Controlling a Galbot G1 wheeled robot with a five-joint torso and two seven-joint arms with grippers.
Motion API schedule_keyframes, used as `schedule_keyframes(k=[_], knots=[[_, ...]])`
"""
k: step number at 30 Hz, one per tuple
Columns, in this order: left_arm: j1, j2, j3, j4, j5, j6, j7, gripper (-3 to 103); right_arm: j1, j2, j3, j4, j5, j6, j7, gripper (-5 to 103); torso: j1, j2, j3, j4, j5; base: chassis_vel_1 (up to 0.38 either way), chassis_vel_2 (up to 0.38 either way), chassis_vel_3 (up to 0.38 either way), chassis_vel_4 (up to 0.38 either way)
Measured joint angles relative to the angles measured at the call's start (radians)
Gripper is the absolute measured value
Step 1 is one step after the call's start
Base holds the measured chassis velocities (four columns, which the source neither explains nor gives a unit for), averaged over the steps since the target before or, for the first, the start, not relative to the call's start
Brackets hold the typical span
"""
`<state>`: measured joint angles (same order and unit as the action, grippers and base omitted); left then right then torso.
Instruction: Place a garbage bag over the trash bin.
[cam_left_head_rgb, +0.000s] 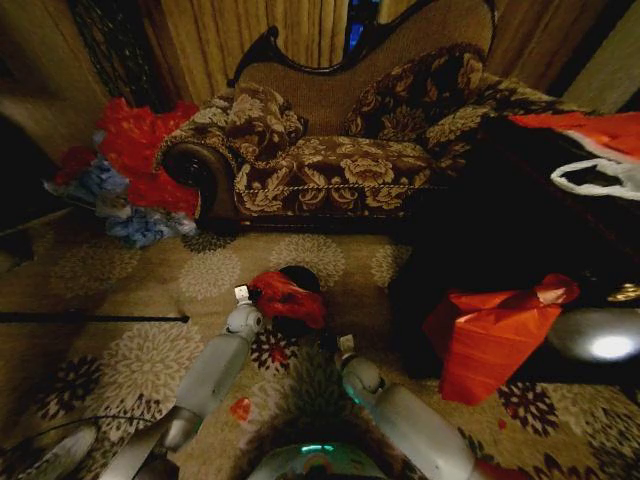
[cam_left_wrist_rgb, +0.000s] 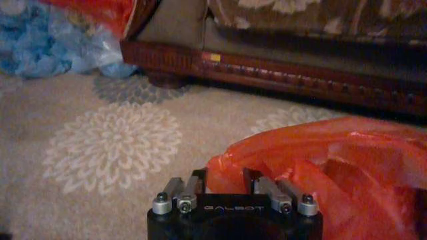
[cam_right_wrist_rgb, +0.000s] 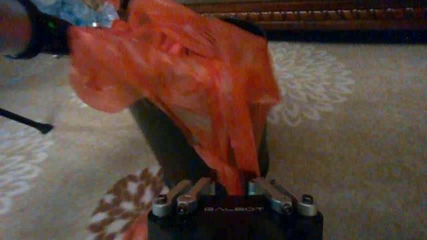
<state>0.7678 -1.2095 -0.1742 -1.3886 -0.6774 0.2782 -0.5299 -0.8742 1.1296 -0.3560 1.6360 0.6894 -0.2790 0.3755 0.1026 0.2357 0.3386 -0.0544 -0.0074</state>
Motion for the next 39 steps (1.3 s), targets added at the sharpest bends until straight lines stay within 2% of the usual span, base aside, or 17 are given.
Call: schedule_keyframes(k=[7, 8, 14, 15, 18, 22, 25, 26, 28, 31, 33, 34, 35, 36, 37, 38, 39], knots=[[0.056, 0.044, -0.015, -0.080, 0.080, -0.007, 0.014, 66, -0.070, -0.092, 0.010, 0.173, 0.009, -0.004, 0.037, 50, 0.000, 0.000, 0.000, 0.0001, 0.0001, 0.000, 0.000, 0.000, 0.000], [0.056, 0.044, -0.015, -0.080, 0.080, -0.007, 0.014, 66, -0.070, -0.092, 0.010, 0.173, 0.009, -0.004, 0.037, 50, 0.000, 0.000, 0.000, 0.0001, 0.0001, 0.000, 0.000, 0.000, 0.000], [0.098, 0.075, -0.031, -0.150, 0.209, -0.020, 0.075, 93, -0.103, -0.130, 0.033, 0.296, 0.023, 0.014, 0.050, 77, 0.000, 0.000, 0.000, 0.0000, -0.0002, 0.000, 0.000, 0.000, 0.000], [0.098, 0.075, -0.031, -0.150, 0.209, -0.020, 0.075, 93, -0.103, -0.130, 0.033, 0.296, 0.023, 0.014, 0.050, 77, 0.000, 0.000, 0.000, 0.0000, -0.0002, 0.000, 0.000, 0.000, 0.000], [0.119, 0.100, -0.048, -0.214, 0.257, -0.005, 0.125, 100, -0.125, -0.147, 0.041, 0.348, 0.030, 0.023, 0.054, 93, 0.000, 0.000, 0.000, -0.0001, 0.0001, 0.000, 0.000, 0.000, 0.000], [0.139, 0.132, -0.065, -0.259, 0.325, 0.003, 0.193, 100, -0.138, -0.156, 0.048, 0.378, 0.030, 0.030, 0.054, 99, 0.000, 0.000, 0.000, -0.0001, 0.0000, 0.000, 0.000, 0.000, 0.000], [0.166, 0.214, -0.097, -0.286, 0.475, -0.025, 0.386, 100, -0.149, -0.154, 0.079, 0.408, 0.029, 0.036, 0.054, 100, 0.000, 0.000, 0.000, -0.0001, -0.0004, 0.000, 0.000, 0.000, 0.000], [0.166, 0.214, -0.097, -0.286, 0.475, -0.025, 0.386, 100, -0.149, -0.154, 0.079, 0.408, 0.029, 0.036, 0.054, 100, 0.000, 0.000, 0.000, -0.0001, -0.0004, 0.000, 0.000, 0.000, 0.000], [0.171, 0.273, -0.113, -0.293, 0.519, -0.042, 0.502, 100, -0.150, -0.134, 0.111, 0.415, 0.037, 0.040, 0.064, 100, 0.000, 0.000, 0.000, 0.0002, 0.0000, 0.000, 0.000, 0.000, 0.000], [0.165, 0.323, -0.116, -0.295, 0.522, -0.047, 0.581, 100, -0.155, -0.103, 0.149, 0.416, 0.057, 0.041, 0.074, 100, 0.000, 0.000, 0.000, 0.0003, -0.0004, 0.000, 0.000, 0.000, 0.000], [0.120, 0.393, -0.103, -0.271, 0.500, -0.058, 0.735, 100, -0.164, -0.040, 0.220, 0.405, 0.096, 0.040, 0.084, 100, 0.000, 0.000, 0.000, 0.0002, 0.0000, 0.000, 0.000, 0.000, 0.000], [0.120, 0.393, -0.103, -0.271, 0.500, -0.058, 0.735, 100, -0.164, -0.040, 0.220, 0.405, 0.096, 0.040, 0.084, 100, 0.000, 0.000, 0.000, 0.0002, 0.0000, 0.000, 0.000, 0.000, 0.000], [0.097, 0.412, -0.091, -0.251, 0.473, -0.064, 0.803, 100, -0.166, -0.020, 0.242, 0.395, 0.110, 0.039, 0.084, 100, 0.000, 0.000, 0.000, 0.0001, 0.0003, 0.000, 0.000, 0.000, 0.000], [0.041, 0.441, -0.060, -0.185, 0.432, -0.081, 0.923, 100, -0.166, 0.018, 0.286, 0.368, 0.140, 0.036, 0.082, 100, 0.000, 0.000, 0.000, 0.0000, -0.0001, 0.000, 0.000, 0.000, 0.000], [0.007, 0.448, -0.047, -0.142, 0.428, -0.096, 0.976, 100, -0.165, 0.037, 0.303, 0.354, 0.157, 0.035, 0.082, 100, 0.000, 0.000, 0.000, 0.0000, -0.0004, 0.000, 0.000, 0.000, 0.000], [0.007, 0.448, -0.047, -0.142, 0.428, -0.096, 0.976, 100, -0.165, 0.037, 0.303, 0.354, 0.157, 0.035, 0.082, 100, 0.000, 0.000, 0.000, 0.0000, -0.0004, 0.000, 0.000, 0.000, 0.000], [-0.045, 0.450, -0.033, -0.074, 0.426, -0.125, 1.054, 100, -0.157, 0.064, 0.317, 0.329, 0.186, 0.032, 0.080, 100, 0.000, 0.000, 0.000, -0.0004, -0.0006, 0.000, 0.000, 0.000, 0.000]])
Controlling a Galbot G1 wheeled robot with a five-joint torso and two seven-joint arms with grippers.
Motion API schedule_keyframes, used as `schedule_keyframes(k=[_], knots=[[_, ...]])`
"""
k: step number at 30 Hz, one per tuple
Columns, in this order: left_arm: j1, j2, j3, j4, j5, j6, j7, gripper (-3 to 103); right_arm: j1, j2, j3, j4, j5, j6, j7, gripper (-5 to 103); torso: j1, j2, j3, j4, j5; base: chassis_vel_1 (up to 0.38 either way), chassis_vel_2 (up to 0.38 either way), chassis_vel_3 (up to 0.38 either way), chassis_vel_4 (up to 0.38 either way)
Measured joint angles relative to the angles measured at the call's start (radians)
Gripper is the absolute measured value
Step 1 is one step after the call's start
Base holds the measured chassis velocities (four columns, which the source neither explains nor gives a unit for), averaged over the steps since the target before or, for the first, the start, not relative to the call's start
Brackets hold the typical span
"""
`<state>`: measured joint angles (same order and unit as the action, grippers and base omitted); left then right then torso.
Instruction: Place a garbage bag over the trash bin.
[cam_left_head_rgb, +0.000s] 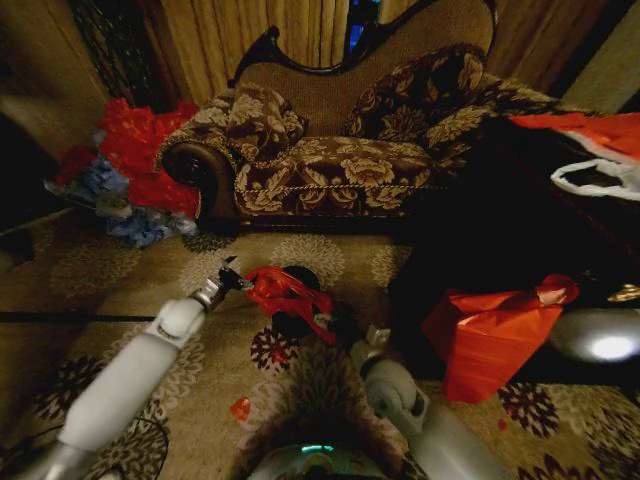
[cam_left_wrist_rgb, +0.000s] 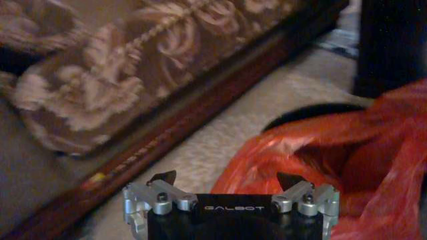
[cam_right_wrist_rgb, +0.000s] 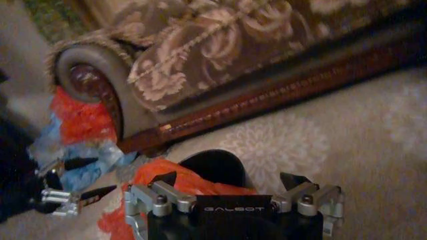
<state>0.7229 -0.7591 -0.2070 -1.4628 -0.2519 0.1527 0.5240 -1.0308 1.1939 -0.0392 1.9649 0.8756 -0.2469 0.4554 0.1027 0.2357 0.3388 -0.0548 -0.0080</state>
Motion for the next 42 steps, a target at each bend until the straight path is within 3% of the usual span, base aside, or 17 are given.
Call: schedule_keyframes(k=[2, 3, 4, 6, 14, 26, 28, 31, 34, 35, 36, 38, 42], knots=[[-0.080, 0.003, 0.018, 0.118, -0.012, -0.050, 0.120, 100, 0.035, 0.051, 0.003, -0.072, 0.052, -0.012, -0.022, 100, 0.000, 0.000, 0.000, 0.0000, 0.0003, 0.000, 0.000, 0.000, 0.000], [-0.080, 0.003, 0.018, 0.118, -0.012, -0.050, 0.120, 100, 0.035, 0.051, 0.003, -0.072, 0.052, -0.012, -0.022, 100, 0.000, 0.000, 0.000, 0.0000, 0.0003, 0.000, 0.000, 0.000, 0.000], [-0.122, 0.000, 0.028, 0.187, -0.018, -0.089, 0.180, 100, 0.060, 0.078, -0.008, -0.127, 0.061, -0.015, -0.049, 100, 0.000, 0.000, 0.000, 0.0004, 0.0004, 0.000, 0.000, 0.000, 0.000], [-0.179, -0.012, 0.057, 0.266, -0.018, -0.128, 0.231, 100, 0.094, 0.111, -0.028, -0.207, 0.048, -0.018, -0.098, 100, 0.000, 0.000, 0.000, 0.0014, 0.0006, 0.000, 0.000, 0.000, 0.000], [-0.346, -0.119, 0.184, 0.428, 0.029, -0.162, 0.293, 100, 0.140, 0.110, -0.027, -0.321, -0.035, -0.017, -0.180, 100, 0.000, 0.000, 0.000, -0.0003, 0.0007, 0.000, 0.000, 0.000, 0.000], [-0.398, -0.205, 0.219, 0.505, 0.085, -0.164, 0.312, 100, 0.188, 0.087, -0.042, -0.411, -0.071, -0.015, -0.239, 102, 0.000, 0.000, 0.000, 0.0004, 0.0009, 0.000, 0.000, 0.000, 0.000], [-0.401, -0.209, 0.219, 0.506, 0.086, -0.163, 0.312, 103, 0.195, 0.088, -0.044, -0.426, -0.075, -0.015, -0.248, 99, 0.000, 0.000, 0.000, 0.0005, 0.0008, 0.000, 0.000, 0.000, 0.000], [-0.419, -0.227, 0.220, 0.523, 0.088, -0.164, 0.326, 92, 0.215, 0.084, -0.048, -0.457, -0.080, -0.015, -0.265, 86, 0.000, 0.000, 0.000, 0.0004, 0.0009, 0.000, 0.000, 0.000, 0.000], [-0.421, -0.235, 0.220, 0.529, 0.091, -0.164, 0.334, 89, 0.220, 0.078, -0.053, -0.465, -0.080, -0.016, -0.268, 81, 0.000, 0.000, 0.000, 0.0004, 0.0008, 0.000, 0.000, 0.000, 0.000], [-0.421, -0.239, 0.220, 0.529, 0.091, -0.164, 0.337, 85, 0.221, 0.076, -0.055, -0.472, -0.079, -0.016, -0.272, 70, 0.000, 0.000, 0.000, 0.0004, 0.0008, 0.000, 0.000, 0.000, 0.000], [-0.421, -0.239, 0.220, 0.529, 0.091, -0.164, 0.337, 85, 0.221, 0.076, -0.055, -0.472, -0.079, -0.016, -0.272, 70, 0.000, 0.000, 0.000, 0.0004, 0.0008, 0.000, 0.000, 0.000, 0.000], [-0.416, -0.241, 0.219, 0.529, 0.090, -0.164, 0.341, 72, 0.222, 0.071, -0.057, -0.478, -0.078, -0.014, -0.275, 59, 0.000, 0.000, 0.000, 0.0008, 0.0008, 0.000, 0.000, 0.000, 0.000], [-0.408, -0.241, 0.215, 0.523, 0.083, -0.163, 0.344, 64, 0.219, 0.063, -0.061, -0.478, -0.078, -0.013, -0.276, 48, 0.000, 0.000, 0.000, 0.0005, 0.0008, 0.000, 0.000, 0.000, 0.000]])
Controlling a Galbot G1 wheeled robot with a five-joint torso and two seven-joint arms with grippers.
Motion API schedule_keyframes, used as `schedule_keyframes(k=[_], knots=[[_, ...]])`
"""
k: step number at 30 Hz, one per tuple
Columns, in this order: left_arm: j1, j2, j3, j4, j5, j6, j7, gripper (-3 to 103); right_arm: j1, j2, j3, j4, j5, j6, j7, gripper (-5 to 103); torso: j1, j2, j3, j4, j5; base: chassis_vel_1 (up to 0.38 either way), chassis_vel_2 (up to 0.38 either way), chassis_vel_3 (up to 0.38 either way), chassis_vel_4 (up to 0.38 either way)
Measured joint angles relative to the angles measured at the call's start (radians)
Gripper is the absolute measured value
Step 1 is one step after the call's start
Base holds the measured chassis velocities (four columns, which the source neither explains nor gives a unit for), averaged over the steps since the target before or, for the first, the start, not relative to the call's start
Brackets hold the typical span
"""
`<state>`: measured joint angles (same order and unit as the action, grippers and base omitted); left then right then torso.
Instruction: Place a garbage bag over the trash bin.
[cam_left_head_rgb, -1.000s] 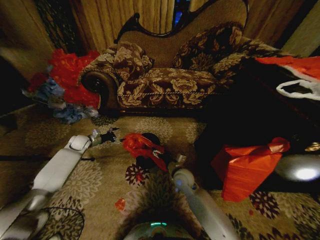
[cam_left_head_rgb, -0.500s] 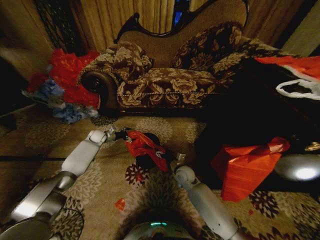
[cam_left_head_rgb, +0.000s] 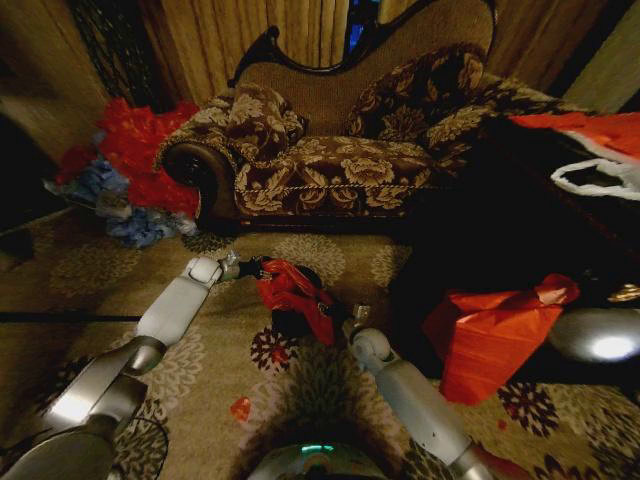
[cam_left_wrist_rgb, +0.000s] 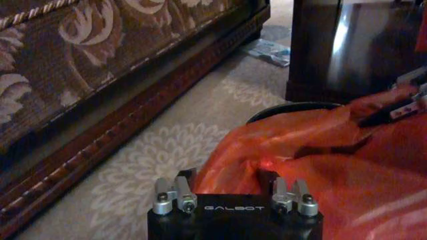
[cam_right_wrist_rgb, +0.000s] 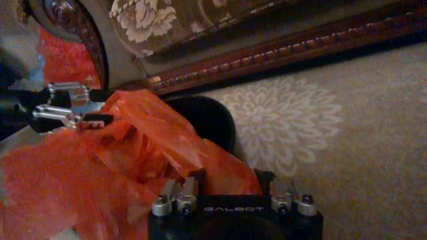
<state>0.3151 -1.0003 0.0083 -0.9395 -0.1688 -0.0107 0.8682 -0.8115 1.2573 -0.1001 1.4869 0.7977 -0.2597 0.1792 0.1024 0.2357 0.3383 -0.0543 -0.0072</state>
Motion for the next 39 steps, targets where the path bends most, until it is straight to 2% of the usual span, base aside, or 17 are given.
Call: schedule_keyframes(k=[1, 4, 5, 7, 8, 10, 14, 16, 18, 19, 23, 32, 37, 39], knots=[[0.000, 0.000, 0.000, 0.000, 0.000, 0.000, 0.000, 64, 0.000, 0.000, 0.000, 0.000, 0.000, 0.000, 0.000, 48, 0.000, 0.000, 0.000, 0.0000, 0.0000, 0.000, 0.000, 0.000, 0.000], [0.012, 0.007, -0.004, -0.018, -0.010, 0.002, 0.001, 53, -0.005, -0.004, -0.006, 0.013, -0.001, 0.000, 0.003, 32, 0.000, 0.000, 0.000, 0.0000, 0.0001, 0.000, 0.000, 0.000, 0.000], [0.012, 0.007, -0.004, -0.018, -0.010, 0.002, 0.001, 53, -0.005, -0.004, -0.006, 0.013, -0.001, 0.000, 0.003, 32, 0.000, 0.000, 0.000, 0.0000, 0.0001, 0.000, 0.000, 0.000, 0.000], [0.021, 0.013, -0.013, -0.026, -0.011, 0.005, -0.004, 49, -0.006, -0.010, -0.013, 0.026, -0.005, 0.000, 0.010, 21, 0.000, 0.000, 0.000, -0.0001, -0.0003, 0.000, 0.000, 0.000, 0.000], [0.030, 0.015, -0.023, -0.032, -0.009, 0.007, -0.005, 41, -0.005, -0.012, -0.017, 0.031, -0.011, 0.000, 0.015, 16, 0.000, 0.000, 0.000, -0.0003, -0.0004, 0.000, 0.000, 0.000, 0.000], [0.038, 0.016, -0.031, -0.039, -0.008, 0.008, -0.006, 41, -0.004, -0.013, -0.021, 0.034, -0.014, 0.000, 0.017, 16, 0.000, 0.000, 0.000, -0.0004, -0.0004, 0.000, 0.000, 0.000, 0.000], [0.071, 0.028, -0.057, -0.066, -0.007, 0.012, -0.007, 25, 0.004, -0.019, -0.038, 0.061, -0.025, -0.006, 0.036, 2, 0.000, 0.000, 0.000, 0.0000, -0.0001, 0.000, 0.000, 0.000, 0.000], [0.077, 0.030, -0.062, -0.071, -0.007, 0.012, -0.007, 25, 0.005, -0.023, -0.042, 0.071, -0.025, -0.009, 0.039, 2, 0.000, 0.000, 0.001, 0.0002, -0.0002, 0.000, 0.000, 0.000, 0.000], [0.092, 0.037, -0.074, -0.084, -0.009, 0.012, -0.009, 18, 0.009, -0.034, -0.055, 0.105, -0.026, -0.015, 0.052, 1, 0.000, 0.000, 0.001, 0.0003, 0.0000, 0.000, 0.000, 0.000, 0.000], [0.092, 0.037, -0.074, -0.084, -0.009, 0.012, -0.009, 18, 0.009, -0.034, -0.055, 0.105, -0.026, -0.015, 0.052, 1, 0.000, 0.000, 0.001, 0.0003, 0.0000, 0.000, 0.000, 0.000, 0.000], [0.128, 0.050, -0.092, -0.109, -0.024, 0.010, -0.024, 3, 0.022, -0.041, -0.077, 0.154, -0.044, -0.019, 0.073, 0, 0.000, 0.000, 0.000, -0.0003, -0.0001, 0.000, 0.000, 0.000, 0.000], [0.178, 0.076, -0.113, -0.145, -0.063, 0.005, -0.049, 0, 0.055, -0.038, -0.108, 0.193, -0.058, -0.023, 0.096, 0, 0.000, 0.000, 0.000, 0.0000, -0.0003, 0.000, 0.000, 0.000, 0.000], [0.197, 0.087, -0.122, -0.166, -0.084, 0.008, -0.060, 0, 0.081, -0.034, -0.110, 0.156, -0.064, -0.023, 0.089, 0, 0.000, 0.000, 0.000, 0.0000, -0.0001, 0.000, 0.000, 0.000, 0.000], [0.199, 0.082, -0.123, -0.168, -0.090, 0.027, -0.074, 0, 0.093, -0.036, -0.104, 0.120, -0.064, -0.022, 0.076, 0, 0.000, 0.000, 0.000, 0.0001, 0.0000, 0.000, 0.000, 0.000, 0.000]])
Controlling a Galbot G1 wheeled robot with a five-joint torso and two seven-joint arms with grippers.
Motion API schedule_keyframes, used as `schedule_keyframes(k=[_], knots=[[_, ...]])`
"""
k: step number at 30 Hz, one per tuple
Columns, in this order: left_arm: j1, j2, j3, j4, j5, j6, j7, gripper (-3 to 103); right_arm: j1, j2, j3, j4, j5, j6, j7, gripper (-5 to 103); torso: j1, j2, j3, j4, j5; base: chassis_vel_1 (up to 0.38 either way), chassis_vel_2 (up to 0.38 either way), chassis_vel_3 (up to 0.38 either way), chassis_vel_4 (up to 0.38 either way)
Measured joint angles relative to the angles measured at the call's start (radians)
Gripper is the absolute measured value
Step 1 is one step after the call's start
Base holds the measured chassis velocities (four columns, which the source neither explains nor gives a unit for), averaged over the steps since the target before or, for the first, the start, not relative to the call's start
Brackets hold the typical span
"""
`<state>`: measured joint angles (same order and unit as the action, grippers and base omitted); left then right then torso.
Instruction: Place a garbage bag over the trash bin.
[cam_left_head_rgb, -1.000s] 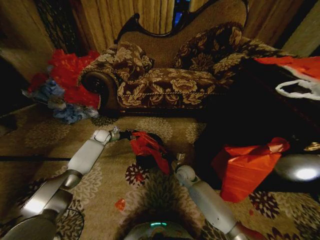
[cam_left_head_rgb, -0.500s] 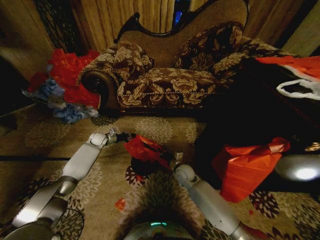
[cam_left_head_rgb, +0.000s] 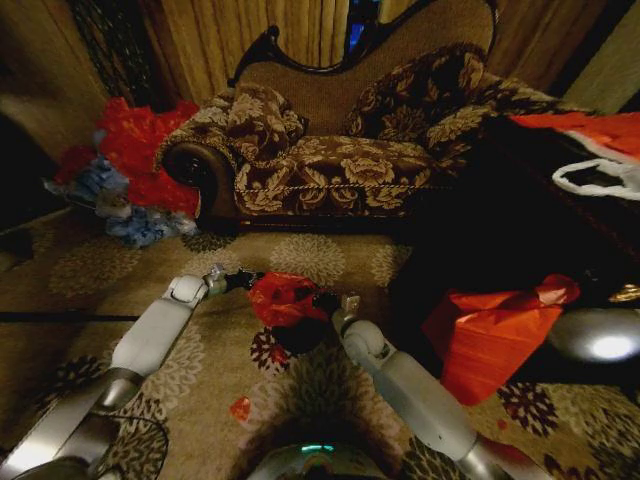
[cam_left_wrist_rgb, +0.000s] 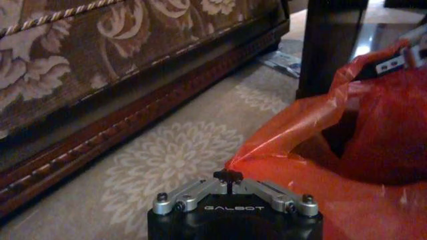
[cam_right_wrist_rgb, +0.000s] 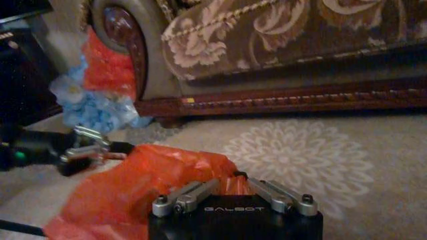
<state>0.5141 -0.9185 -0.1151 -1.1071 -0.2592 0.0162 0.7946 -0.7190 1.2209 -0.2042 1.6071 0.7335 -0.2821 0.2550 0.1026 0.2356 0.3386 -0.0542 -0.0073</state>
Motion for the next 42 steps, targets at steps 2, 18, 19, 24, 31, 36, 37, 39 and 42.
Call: schedule_keyframes(k=[2, 18, 19, 24, 31, 36, 37, 39, 42], knots=[[0.000, -0.007, 0.000, 0.000, 0.000, 0.013, -0.007, 0, 0.003, -0.002, 0.003, -0.018, -0.003, 0.000, -0.006, 0, 0.000, 0.000, 0.000, 0.0000, 0.0000, 0.000, 0.000, 0.000, 0.000], [-0.056, -0.207, 0.025, 0.117, -0.028, 0.087, -0.265, 0, 0.089, 0.005, 0.017, -0.237, -0.049, 0.026, -0.099, 0, 0.000, 0.000, 0.000, -0.0003, 0.0002, 0.000, 0.000, 0.000, 0.000], [-0.062, -0.222, 0.026, 0.135, -0.027, 0.088, -0.277, 0, 0.099, 0.007, 0.012, -0.251, -0.051, 0.026, -0.109, 0, 0.000, 0.000, 0.000, -0.0004, 0.0001, 0.000, 0.000, 0.000, 0.000], [-0.067, -0.253, 0.026, 0.181, -0.019, 0.090, -0.296, 0, 0.115, -0.008, -0.003, -0.300, -0.061, 0.021, -0.173, 0, 0.000, 0.000, 0.000, -0.0001, 0.0000, 0.000, 0.000, 0.000, 0.000], [-0.047, -0.252, 0.021, 0.209, -0.012, 0.090, -0.294, 0, 0.100, -0.043, -0.004, -0.324, -0.096, 0.023, -0.231, 0, 0.000, 0.000, 0.000, -0.0002, -0.0002, 0.000, 0.000, 0.000, 0.000], [-0.023, -0.239, 0.009, 0.210, -0.010, 0.092, -0.284, 0, 0.085, -0.043, -0.004, -0.327, -0.106, 0.025, -0.248, 0, 0.000, 0.000, 0.000, -0.0001, -0.0001, 0.000, 0.000, 0.000, 0.000], [-0.023, -0.239, 0.009, 0.210, -0.010, 0.092, -0.284, 0, 0.085, -0.043, -0.004, -0.327, -0.106, 0.025, -0.248, 0, 0.000, 0.000, 0.000, -0.0001, -0.0001, 0.000, 0.000, 0.000, 0.000], [0.001, -0.230, -0.001, 0.191, -0.010, 0.094, -0.281, 0, 0.071, -0.040, -0.007, -0.323, -0.113, 0.027, -0.249, 0, 0.000, 0.000, 0.000, -0.0001, -0.0001, 0.000, 0.000, 0.000, 0.000], [0.025, -0.225, -0.009, 0.171, -0.012, 0.094, -0.283, 0, 0.059, -0.040, -0.011, -0.313, -0.117, 0.028, -0.249, 0, 0.000, 0.000, 0.000, -0.0002, 0.0000, 0.000, 0.000, 0.000, 0.000]])
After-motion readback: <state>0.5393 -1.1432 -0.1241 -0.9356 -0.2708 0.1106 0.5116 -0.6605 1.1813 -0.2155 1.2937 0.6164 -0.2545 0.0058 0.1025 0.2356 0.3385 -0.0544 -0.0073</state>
